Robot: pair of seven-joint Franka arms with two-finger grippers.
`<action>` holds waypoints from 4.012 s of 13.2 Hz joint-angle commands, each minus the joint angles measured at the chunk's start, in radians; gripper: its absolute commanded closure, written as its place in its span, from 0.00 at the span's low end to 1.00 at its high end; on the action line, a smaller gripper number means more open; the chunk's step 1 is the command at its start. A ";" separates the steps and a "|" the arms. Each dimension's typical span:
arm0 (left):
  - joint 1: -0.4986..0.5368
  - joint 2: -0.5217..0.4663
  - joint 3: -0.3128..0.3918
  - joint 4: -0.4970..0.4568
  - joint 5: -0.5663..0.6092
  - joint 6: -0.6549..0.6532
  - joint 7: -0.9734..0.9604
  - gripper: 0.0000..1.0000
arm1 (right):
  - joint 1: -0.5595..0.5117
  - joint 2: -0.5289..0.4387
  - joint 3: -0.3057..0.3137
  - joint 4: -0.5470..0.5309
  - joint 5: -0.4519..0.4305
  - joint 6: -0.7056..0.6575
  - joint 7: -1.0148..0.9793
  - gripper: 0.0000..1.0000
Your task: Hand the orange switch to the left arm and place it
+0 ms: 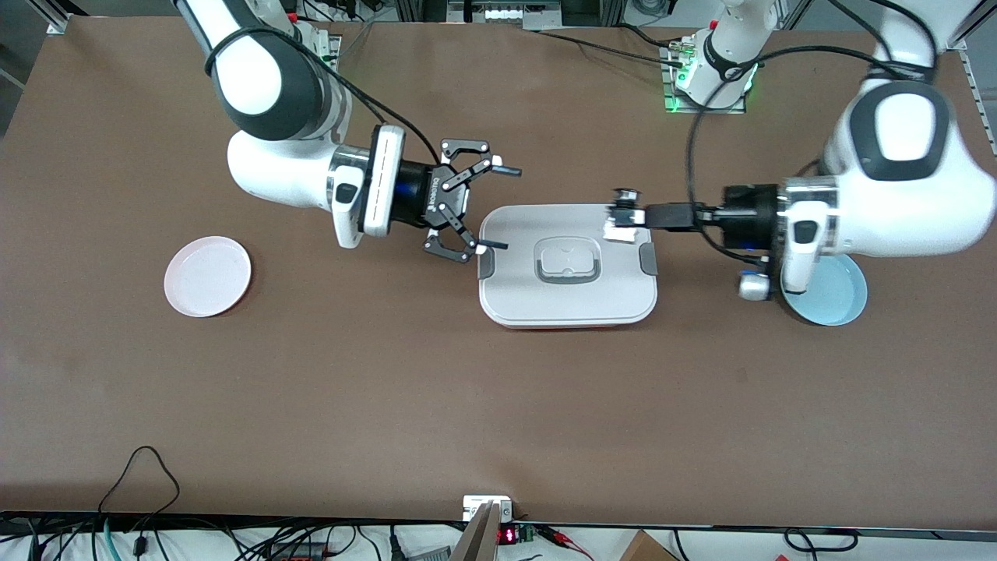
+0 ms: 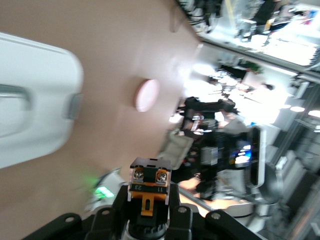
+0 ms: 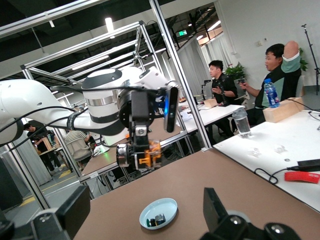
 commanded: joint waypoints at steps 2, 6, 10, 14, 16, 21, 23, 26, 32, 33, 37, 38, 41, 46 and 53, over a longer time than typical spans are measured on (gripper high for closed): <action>0.152 -0.006 -0.005 -0.008 0.374 -0.159 0.168 1.00 | -0.007 -0.035 -0.098 -0.069 -0.037 -0.140 0.036 0.00; 0.246 0.054 -0.004 -0.008 0.845 -0.164 0.374 1.00 | -0.055 -0.060 -0.198 -0.072 -0.274 -0.382 0.267 0.00; 0.285 0.169 -0.003 -0.008 1.310 -0.095 0.397 1.00 | -0.072 -0.110 -0.291 -0.066 -0.466 -0.525 0.542 0.00; 0.308 0.278 -0.003 -0.016 1.550 -0.043 0.408 1.00 | -0.076 -0.126 -0.312 -0.071 -0.652 -0.573 0.910 0.00; 0.309 0.345 0.006 -0.016 1.633 0.008 0.391 1.00 | -0.093 -0.124 -0.316 -0.071 -0.768 -0.579 1.036 0.00; 0.306 0.393 0.012 -0.045 1.736 0.080 0.270 1.00 | -0.090 -0.135 -0.316 -0.058 -1.245 -0.573 1.287 0.00; 0.312 0.389 0.022 -0.099 1.737 0.151 0.244 1.00 | -0.090 -0.144 -0.316 -0.049 -1.427 -0.585 1.366 0.00; 0.332 0.384 0.023 -0.131 1.737 0.154 0.221 1.00 | -0.095 -0.173 -0.322 -0.049 -1.641 -0.630 1.537 0.00; 0.380 0.384 0.023 -0.191 1.739 0.240 0.219 1.00 | -0.193 -0.245 -0.316 0.003 -1.867 -0.768 1.731 0.00; 0.378 0.385 0.023 -0.188 1.757 0.240 0.218 0.99 | -0.216 -0.238 -0.316 0.020 -1.906 -0.765 1.721 0.00; 0.383 0.387 0.022 -0.183 1.800 0.240 0.234 0.01 | -0.268 -0.241 -0.308 0.027 -1.980 -0.677 1.645 0.00; 0.381 0.384 0.020 -0.177 1.800 0.238 0.239 0.00 | -0.270 -0.242 -0.308 0.032 -1.971 -0.674 1.657 0.00; 0.378 0.335 0.003 -0.163 1.782 0.227 0.236 0.00 | -0.308 -0.192 -0.308 0.075 -1.875 -0.577 1.658 0.00; 0.381 0.293 -0.138 0.045 1.681 0.076 0.236 0.00 | -0.316 -0.201 -0.285 0.075 -1.848 -0.597 1.656 0.00; 0.398 0.273 -0.306 0.332 1.520 -0.234 0.231 0.00 | -0.309 -0.247 -0.295 0.011 -1.856 -0.559 1.695 0.00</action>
